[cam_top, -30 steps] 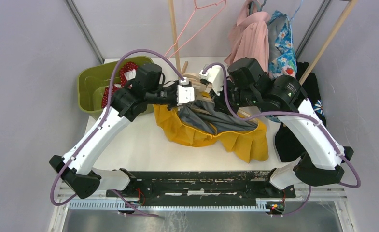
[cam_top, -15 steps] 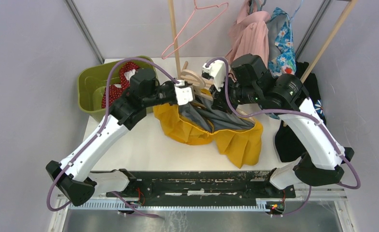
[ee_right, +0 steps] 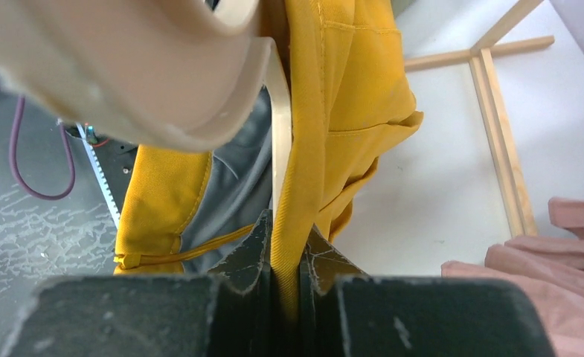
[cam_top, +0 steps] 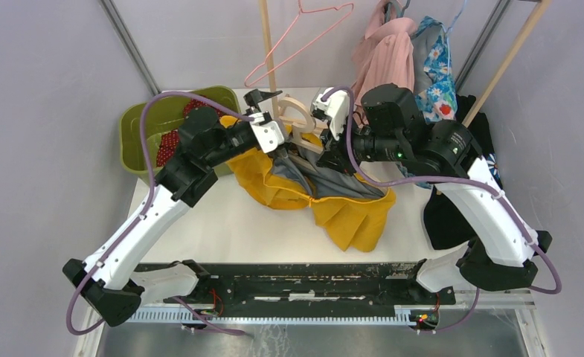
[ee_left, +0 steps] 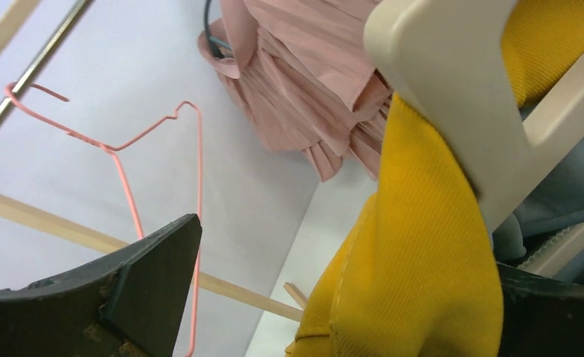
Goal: Remove the skirt from the hanger
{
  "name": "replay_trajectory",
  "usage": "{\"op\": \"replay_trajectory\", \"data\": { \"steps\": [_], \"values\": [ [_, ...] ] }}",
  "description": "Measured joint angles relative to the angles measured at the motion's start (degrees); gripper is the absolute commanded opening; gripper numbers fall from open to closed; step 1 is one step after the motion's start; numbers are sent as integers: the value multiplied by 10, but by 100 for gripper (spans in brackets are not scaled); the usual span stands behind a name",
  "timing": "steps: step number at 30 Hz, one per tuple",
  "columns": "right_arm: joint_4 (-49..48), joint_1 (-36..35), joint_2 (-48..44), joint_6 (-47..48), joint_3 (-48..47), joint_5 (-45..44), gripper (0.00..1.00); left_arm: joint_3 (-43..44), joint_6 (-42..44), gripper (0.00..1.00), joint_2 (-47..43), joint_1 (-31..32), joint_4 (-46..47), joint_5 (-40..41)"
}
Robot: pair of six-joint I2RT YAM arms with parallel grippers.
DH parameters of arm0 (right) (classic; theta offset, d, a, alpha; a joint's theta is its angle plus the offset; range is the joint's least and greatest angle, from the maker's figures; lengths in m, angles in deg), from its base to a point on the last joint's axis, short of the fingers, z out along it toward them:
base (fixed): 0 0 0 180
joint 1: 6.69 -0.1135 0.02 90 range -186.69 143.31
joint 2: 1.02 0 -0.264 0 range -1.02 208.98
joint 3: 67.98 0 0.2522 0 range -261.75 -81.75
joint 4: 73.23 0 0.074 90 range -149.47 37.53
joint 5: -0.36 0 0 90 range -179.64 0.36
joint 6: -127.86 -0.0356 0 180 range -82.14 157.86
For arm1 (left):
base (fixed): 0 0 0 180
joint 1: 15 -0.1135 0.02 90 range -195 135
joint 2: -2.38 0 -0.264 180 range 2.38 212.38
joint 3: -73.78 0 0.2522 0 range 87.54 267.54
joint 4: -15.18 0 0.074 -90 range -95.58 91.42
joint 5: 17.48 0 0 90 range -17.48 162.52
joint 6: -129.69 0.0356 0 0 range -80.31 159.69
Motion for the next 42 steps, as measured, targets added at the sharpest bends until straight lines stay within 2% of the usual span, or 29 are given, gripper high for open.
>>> {"op": "replay_trajectory", "data": {
  "steps": [10,15,23,26,27,30,33,36,40,42],
  "values": [
    [-19,-5,-2,0,9,-12,1,-36,-2,99,-61,1,14,64],
    [-50,-10,-2,-2,15,-9,1,-45,-18,99,-96,-1,18,61],
    [-57,-10,-3,-4,15,-6,1,-43,-17,99,-103,-1,21,54],
    [-51,-10,-3,-4,15,2,1,-26,-12,81,-90,-2,-5,36],
    [-48,-8,-3,-4,15,2,1,-10,-9,72,-77,-2,-24,22],
    [-41,-2,-3,-4,10,-3,1,65,-1,55,-15,-2,-103,-47],
    [-22,4,-1,-3,-1,-20,1,116,2,46,35,-3,-159,-119],
    [13,4,0,3,-9,-26,1,132,2,29,58,-6,-202,-184],
    [54,2,1,24,-10,-27,1,129,-3,28,67,-6,-252,-250],
    [66,-3,1,33,-12,-27,1,120,-10,31,65,-7,-255,-272]
  ]
}}
